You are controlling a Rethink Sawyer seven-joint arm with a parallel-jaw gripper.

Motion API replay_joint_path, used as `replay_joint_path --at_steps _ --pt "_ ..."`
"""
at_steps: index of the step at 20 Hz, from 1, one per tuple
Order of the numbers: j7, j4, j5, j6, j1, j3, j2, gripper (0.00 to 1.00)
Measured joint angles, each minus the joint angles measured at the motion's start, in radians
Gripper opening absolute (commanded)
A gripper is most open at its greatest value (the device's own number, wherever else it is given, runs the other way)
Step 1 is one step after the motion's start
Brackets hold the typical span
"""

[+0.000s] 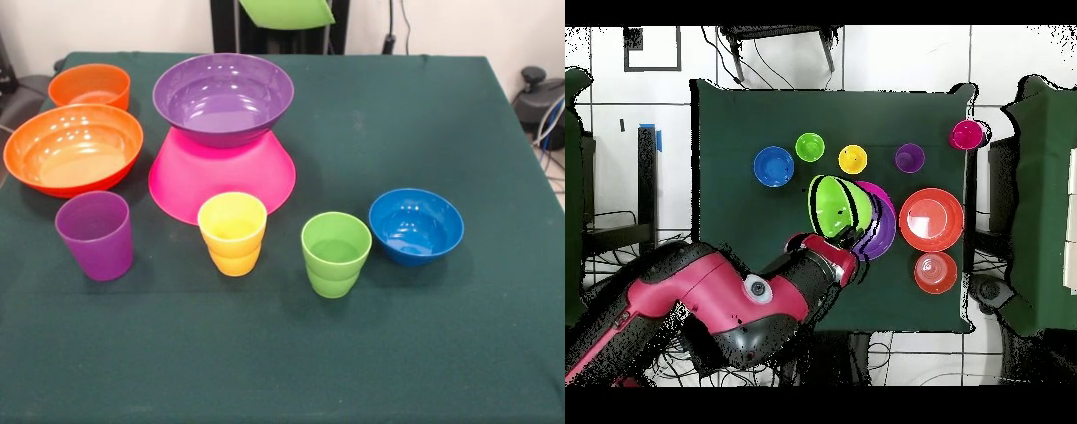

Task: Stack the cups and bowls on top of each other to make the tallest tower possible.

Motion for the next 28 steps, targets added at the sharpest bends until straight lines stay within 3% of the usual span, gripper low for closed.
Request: replay_joint_path --at_steps 11,16,21,28 --pt "0.0 0.075 0.076 -0.001 -0.113 -0.216 0.216 0.0" --pt "0.0 0.134 0.141 -0.001 -0.18 -0.303 0.342 0.0" --pt "0.0 0.177 0.191 0.014 -0.219 -0.345 0.43 0.0" --pt "0.0 0.193 0.243 0.115 -0.212 -0.328 0.496 0.0"
